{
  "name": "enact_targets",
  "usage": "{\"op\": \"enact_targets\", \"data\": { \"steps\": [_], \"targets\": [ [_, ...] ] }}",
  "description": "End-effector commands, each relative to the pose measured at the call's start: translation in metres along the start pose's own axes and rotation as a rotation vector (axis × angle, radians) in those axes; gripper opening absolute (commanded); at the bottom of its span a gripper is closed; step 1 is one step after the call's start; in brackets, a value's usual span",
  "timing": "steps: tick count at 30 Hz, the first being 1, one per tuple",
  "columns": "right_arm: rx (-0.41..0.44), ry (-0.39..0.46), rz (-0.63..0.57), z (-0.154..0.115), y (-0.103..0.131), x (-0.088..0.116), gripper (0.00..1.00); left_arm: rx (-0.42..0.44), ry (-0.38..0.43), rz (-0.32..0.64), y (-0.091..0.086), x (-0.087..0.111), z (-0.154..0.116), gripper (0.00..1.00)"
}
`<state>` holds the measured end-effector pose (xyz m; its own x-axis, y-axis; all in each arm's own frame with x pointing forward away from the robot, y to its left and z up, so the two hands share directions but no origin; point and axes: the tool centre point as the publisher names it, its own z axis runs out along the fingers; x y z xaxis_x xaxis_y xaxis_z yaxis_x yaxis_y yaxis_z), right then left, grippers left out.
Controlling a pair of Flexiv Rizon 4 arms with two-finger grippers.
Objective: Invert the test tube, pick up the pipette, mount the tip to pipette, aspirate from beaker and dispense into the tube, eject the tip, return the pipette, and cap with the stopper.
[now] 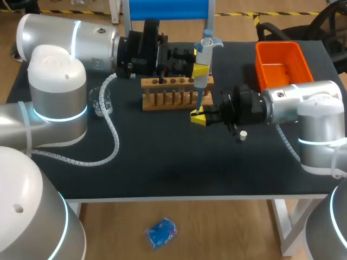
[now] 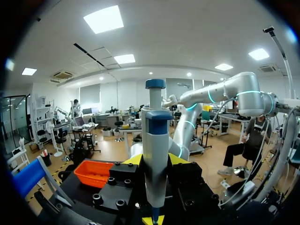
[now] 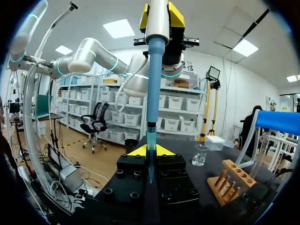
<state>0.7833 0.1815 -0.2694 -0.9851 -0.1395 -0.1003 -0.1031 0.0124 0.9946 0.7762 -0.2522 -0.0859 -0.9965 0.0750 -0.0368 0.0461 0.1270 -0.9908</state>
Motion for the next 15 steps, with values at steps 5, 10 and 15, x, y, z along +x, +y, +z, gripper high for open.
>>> {"op": "enact_targets", "data": {
  "steps": [5,10,15],
  "targets": [
    [-0.007,0.001,-0.006,-0.0019,0.0059,-0.0025,0.0,-0.001,0.001,0.0,0.0027,0.0001,-0.0008,0.0],
    [-0.011,-0.002,-0.006,-0.0036,0.0075,-0.0025,0.0,-0.001,0.001,0.0,0.0027,0.0001,-0.0008,0.0],
    [-0.008,-0.002,-0.004,-0.0044,0.0085,-0.0029,0.0,-0.001,0.001,0.0,0.0027,0.0001,-0.0008,0.0]
  ]
}}
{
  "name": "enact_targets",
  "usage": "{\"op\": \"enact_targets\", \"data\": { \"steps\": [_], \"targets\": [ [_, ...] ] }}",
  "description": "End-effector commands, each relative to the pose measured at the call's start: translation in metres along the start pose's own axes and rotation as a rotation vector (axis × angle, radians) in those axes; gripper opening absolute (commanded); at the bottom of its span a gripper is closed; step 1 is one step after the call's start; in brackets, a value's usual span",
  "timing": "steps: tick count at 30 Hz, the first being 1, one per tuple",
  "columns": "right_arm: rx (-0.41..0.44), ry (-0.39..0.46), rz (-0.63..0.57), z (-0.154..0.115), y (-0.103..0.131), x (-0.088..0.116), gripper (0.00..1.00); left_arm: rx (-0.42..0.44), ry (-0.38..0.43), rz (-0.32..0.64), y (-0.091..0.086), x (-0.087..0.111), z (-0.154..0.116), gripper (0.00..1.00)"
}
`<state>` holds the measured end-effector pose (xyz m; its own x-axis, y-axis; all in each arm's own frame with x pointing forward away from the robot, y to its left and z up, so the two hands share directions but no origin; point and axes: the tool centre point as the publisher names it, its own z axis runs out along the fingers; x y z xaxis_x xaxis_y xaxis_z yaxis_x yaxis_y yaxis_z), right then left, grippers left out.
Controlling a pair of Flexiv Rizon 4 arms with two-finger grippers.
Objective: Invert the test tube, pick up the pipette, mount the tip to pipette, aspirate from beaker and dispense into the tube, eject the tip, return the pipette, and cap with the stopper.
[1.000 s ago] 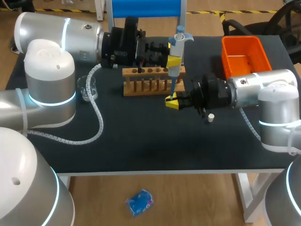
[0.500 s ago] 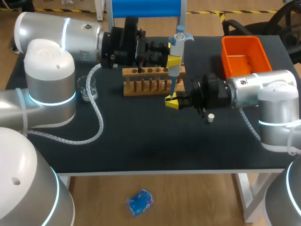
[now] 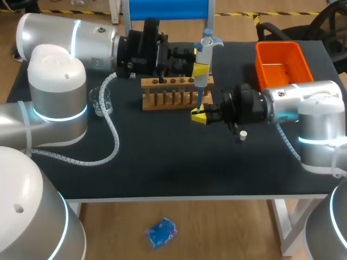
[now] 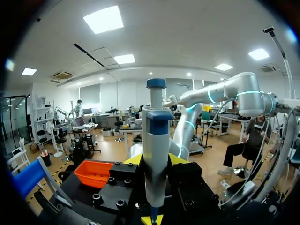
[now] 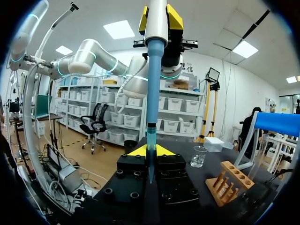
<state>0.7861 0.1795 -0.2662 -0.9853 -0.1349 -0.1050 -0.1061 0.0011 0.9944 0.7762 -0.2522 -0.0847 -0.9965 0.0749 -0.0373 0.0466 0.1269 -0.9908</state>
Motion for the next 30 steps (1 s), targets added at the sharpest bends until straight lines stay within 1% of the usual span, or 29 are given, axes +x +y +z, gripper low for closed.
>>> {"op": "enact_targets", "data": {
  "steps": [1,17,23,30],
  "targets": [
    [0.004,0.003,0.002,-0.0019,0.0058,-0.0002,0.0,-0.001,0.001,-0.001,0.0039,0.0002,-0.0007,0.0],
    [0.011,-0.004,0.009,-0.0006,0.0098,-0.0027,0.0,-0.001,0.001,-0.001,0.0039,0.0002,-0.0007,0.0],
    [0.016,-0.027,0.015,0.0014,0.0109,-0.0022,0.0,-0.001,0.001,-0.001,0.0039,0.0002,-0.0007,0.0],
    [0.024,-0.079,0.02,0.0024,0.0116,-0.0021,0.0,-0.001,0.001,-0.001,0.0039,0.0002,-0.0007,0.0]
  ]
}}
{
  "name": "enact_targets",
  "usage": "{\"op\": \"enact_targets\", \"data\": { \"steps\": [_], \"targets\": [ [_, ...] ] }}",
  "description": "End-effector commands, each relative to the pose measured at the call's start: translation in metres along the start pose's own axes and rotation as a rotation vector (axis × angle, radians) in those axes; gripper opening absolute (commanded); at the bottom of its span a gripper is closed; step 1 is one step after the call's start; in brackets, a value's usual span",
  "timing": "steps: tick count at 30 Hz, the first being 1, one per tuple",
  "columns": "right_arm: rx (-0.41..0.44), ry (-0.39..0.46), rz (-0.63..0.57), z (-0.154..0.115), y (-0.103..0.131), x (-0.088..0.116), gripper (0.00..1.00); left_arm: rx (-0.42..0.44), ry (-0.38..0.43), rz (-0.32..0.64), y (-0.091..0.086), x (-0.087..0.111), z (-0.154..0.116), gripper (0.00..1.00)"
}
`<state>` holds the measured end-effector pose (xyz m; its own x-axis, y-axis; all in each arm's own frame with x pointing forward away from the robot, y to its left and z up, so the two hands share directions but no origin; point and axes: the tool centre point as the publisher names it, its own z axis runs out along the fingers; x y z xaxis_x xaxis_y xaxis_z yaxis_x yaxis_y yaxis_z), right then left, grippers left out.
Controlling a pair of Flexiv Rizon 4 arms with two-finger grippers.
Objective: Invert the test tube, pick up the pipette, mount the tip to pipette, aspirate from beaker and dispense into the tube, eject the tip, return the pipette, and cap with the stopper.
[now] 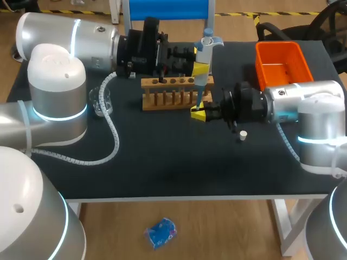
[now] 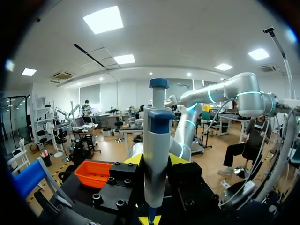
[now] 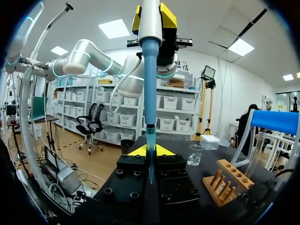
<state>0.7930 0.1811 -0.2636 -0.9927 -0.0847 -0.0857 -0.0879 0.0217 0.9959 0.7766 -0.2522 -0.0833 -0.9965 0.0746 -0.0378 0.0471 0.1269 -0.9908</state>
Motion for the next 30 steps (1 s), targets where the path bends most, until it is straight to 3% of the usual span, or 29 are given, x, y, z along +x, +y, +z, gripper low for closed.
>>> {"op": "enact_targets", "data": {
  "steps": [1,9,26,27,28,30],
  "targets": [
    [0.009,-0.042,0.0,0.0014,0.01,0.0056,0.0,-0.001,0.002,-0.001,0.0053,0.0006,-0.0005,0.0],
    [-0.013,-0.129,-0.015,0.0019,0.012,0.0054,0.0,-0.001,0.002,-0.001,0.0053,0.0006,-0.0005,0.0],
    [-0.019,-0.146,-0.011,0.0019,0.0129,0.0055,0.0,-0.001,0.002,-0.001,0.0053,0.0006,-0.0005,0.0],
    [-0.013,-0.14,-0.003,0.0013,0.0129,0.0056,0.29,-0.001,0.002,-0.001,0.0053,0.0006,-0.0005,0.0],
    [-0.008,-0.136,0.003,0.0007,0.0119,0.0059,1.0,-0.001,0.002,-0.001,0.0053,0.0006,-0.0005,0.0],
    [0.006,-0.121,0.014,-0.0013,0.0084,0.0073,1.0,-0.001,0.002,-0.001,0.0053,0.0006,-0.0005,0.0]
  ]
}}
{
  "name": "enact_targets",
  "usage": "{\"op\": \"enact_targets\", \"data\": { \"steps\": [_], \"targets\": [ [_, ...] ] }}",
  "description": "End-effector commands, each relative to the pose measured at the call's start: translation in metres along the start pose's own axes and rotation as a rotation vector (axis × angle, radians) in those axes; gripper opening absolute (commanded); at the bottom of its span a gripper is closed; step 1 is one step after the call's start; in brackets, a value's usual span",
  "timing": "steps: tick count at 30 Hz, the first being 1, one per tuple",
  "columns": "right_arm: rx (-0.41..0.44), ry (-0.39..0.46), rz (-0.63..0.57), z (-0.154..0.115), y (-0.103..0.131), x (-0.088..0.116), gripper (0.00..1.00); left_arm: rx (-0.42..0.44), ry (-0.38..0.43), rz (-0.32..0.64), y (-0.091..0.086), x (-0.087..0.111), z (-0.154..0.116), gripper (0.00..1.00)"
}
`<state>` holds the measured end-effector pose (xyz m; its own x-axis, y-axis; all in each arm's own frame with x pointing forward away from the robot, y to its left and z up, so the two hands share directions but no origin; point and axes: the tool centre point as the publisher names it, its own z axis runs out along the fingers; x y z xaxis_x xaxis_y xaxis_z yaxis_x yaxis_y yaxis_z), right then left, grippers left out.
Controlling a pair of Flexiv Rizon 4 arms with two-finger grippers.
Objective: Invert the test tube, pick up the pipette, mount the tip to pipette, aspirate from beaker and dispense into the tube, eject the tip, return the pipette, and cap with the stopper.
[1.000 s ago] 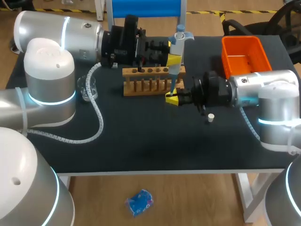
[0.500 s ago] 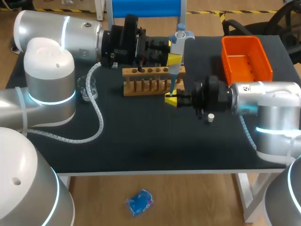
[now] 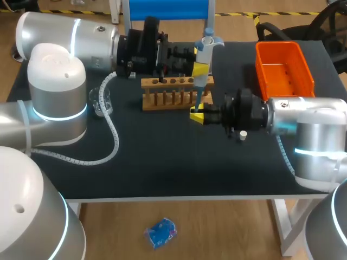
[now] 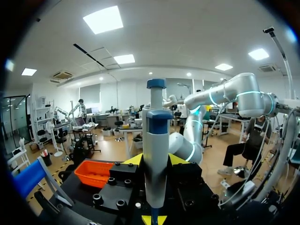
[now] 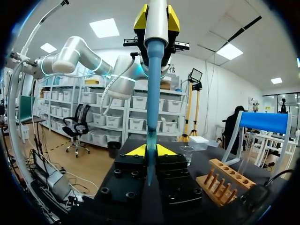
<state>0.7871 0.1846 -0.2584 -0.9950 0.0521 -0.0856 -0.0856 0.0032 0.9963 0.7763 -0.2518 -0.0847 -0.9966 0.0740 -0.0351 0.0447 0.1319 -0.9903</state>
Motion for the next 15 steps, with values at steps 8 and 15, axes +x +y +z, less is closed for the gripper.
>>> {"op": "enact_targets", "data": {
  "steps": [8,15],
  "targets": [
    [0.055,0.033,0.039,-0.017,-0.007,0.007,1.0,0.004,0.002,0.001,0.004,0.0,0.0,0.0],
    [0.113,0.106,0.035,-0.038,-0.003,0.012,1.0,0.004,0.002,0.001,0.004,0.0,0.0,0.0]
  ]
}}
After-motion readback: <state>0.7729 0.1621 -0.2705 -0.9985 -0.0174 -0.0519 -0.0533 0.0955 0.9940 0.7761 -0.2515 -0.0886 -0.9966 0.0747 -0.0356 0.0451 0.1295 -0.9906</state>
